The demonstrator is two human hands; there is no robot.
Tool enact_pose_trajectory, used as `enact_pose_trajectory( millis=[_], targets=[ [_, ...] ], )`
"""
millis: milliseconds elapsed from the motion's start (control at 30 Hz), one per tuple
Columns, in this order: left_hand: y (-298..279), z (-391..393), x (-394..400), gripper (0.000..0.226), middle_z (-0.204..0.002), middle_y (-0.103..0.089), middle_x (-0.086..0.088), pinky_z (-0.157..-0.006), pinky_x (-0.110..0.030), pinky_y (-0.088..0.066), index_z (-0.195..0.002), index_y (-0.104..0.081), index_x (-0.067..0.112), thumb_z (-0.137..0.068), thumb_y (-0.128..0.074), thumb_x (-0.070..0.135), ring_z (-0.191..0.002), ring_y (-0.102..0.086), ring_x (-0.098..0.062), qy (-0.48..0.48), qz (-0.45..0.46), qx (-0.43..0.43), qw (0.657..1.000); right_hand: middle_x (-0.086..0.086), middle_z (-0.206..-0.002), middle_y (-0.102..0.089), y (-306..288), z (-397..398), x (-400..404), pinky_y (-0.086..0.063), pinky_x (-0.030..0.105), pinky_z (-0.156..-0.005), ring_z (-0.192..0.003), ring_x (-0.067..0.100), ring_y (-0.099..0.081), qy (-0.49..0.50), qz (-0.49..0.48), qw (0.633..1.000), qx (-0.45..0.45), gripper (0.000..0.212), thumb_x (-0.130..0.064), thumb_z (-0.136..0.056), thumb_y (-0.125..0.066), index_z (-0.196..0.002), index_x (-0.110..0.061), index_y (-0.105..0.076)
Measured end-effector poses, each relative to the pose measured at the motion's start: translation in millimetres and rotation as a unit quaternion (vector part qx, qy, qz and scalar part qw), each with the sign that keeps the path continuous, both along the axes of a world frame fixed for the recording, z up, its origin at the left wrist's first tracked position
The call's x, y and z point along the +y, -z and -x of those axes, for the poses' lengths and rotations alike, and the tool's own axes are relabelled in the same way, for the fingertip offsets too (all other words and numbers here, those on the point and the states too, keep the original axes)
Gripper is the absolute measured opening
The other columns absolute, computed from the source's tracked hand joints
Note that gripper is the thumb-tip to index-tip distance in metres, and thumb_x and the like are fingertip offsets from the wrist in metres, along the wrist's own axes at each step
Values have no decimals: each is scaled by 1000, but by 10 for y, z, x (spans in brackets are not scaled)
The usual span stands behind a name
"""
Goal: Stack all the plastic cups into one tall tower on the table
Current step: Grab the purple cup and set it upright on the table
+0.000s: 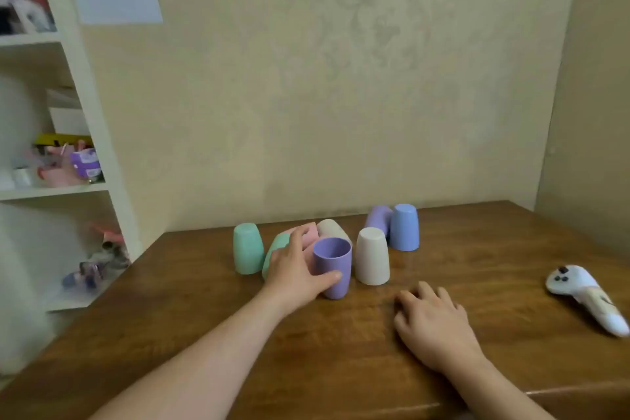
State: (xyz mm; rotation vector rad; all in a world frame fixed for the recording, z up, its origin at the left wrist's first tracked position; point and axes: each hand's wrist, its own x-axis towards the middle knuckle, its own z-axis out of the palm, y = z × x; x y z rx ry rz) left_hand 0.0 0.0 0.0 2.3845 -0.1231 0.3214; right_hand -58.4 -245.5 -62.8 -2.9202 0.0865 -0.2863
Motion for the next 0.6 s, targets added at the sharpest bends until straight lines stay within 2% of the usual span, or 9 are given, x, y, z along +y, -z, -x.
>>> enact_pose_trajectory(
  millis=[67,100,200,300,367,600],
  targets=[
    [-85,-27,-182,126,-159,-46,-1,-119,-42,-36,-170,-7,38,-75,-86,61,-150,-34,-30,28,-38,24,999,-9,-125,-49,-3,-2,-18,-43,43,-95,-116,20,-46,-3,-11,1000,0,40,-51,-99,-33,-125,-37,-60],
    [-96,-46,-258,127,-158,-46,-5,-119,-43,-35,-170,-4,39,-76,-85,62,-149,-34,-31,31,-49,23,998,-9,-125,-49,9,-13,-28,-43,43,-95,-117,20,-46,-7,-9,1000,-1,40,-51,-99,-33,-126,-37,-60],
    [-59,-71,-373,118,-152,-52,-6,-115,-41,-40,-169,-11,40,-79,-86,55,-142,-43,-29,7,-48,-8,999,-10,-125,-49,0,-20,-44,-42,43,-97,-118,20,-45,-8,-19,1000,9,40,-51,-99,-34,-128,-39,-60],
    [-16,28,-241,115,-159,-47,3,-110,-37,-47,-168,-15,41,-80,-88,41,-141,-50,-22,22,8,-30,999,-10,-126,-49,-37,-15,-54,-42,43,-100,-118,19,-45,-7,-27,999,19,41,-50,-101,-34,-132,-40,-59],
    [25,131,-68,113,-158,-47,9,-105,-31,-47,-168,-16,43,-80,-88,36,-137,-53,-18,36,38,-32,998,-9,-129,-49,-55,-8,-54,-42,44,-102,-120,20,-45,-11,-24,999,21,41,-50,-102,-35,-135,-40,-58],
    [261,354,366,118,-146,-60,12,-104,-31,-51,-165,-20,51,-73,-93,37,-128,-61,-13,37,114,-16,993,-6,-133,-52,-74,3,-5,-43,45,-102,-123,22,-47,-11,-7,1000,26,43,-50,-103,-36,-138,-40,-58]
  ],
)
